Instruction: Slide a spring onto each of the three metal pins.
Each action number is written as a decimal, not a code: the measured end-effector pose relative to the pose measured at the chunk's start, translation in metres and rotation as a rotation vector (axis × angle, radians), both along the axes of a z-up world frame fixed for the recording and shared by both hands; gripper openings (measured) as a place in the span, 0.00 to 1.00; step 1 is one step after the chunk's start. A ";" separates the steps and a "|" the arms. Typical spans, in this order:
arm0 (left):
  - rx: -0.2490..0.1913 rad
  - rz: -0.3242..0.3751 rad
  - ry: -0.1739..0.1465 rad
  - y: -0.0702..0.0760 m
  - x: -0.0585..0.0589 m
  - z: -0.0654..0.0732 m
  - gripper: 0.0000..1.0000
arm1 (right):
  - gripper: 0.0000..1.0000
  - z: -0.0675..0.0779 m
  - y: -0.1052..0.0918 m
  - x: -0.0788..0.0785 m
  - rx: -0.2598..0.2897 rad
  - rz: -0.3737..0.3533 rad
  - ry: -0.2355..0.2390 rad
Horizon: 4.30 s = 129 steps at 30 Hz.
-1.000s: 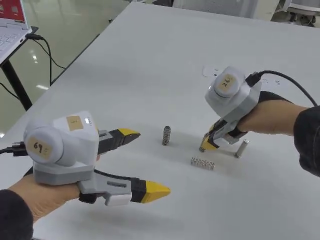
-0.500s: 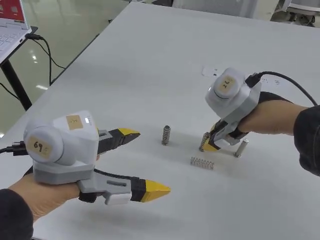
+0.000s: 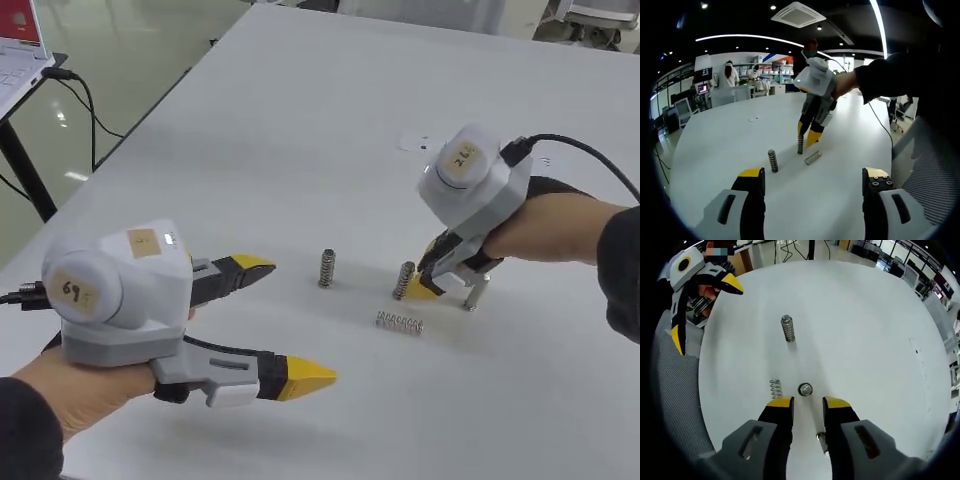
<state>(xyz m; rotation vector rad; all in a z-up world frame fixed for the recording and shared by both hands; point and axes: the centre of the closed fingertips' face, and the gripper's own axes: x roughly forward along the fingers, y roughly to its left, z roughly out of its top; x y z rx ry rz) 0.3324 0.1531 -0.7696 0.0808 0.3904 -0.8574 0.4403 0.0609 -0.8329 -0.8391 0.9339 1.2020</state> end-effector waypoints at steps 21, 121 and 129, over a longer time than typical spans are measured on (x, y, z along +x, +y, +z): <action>-0.002 -0.009 -0.005 -0.004 0.001 0.000 0.78 | 0.27 0.024 -0.009 -0.016 0.038 0.002 -0.024; -0.001 -0.090 0.007 -0.033 -0.007 -0.001 0.69 | 0.13 0.014 -0.013 -0.070 -0.005 0.136 0.020; 0.001 -0.119 -0.006 -0.040 -0.005 0.002 0.63 | 0.13 0.026 -0.016 -0.084 -0.007 0.163 0.017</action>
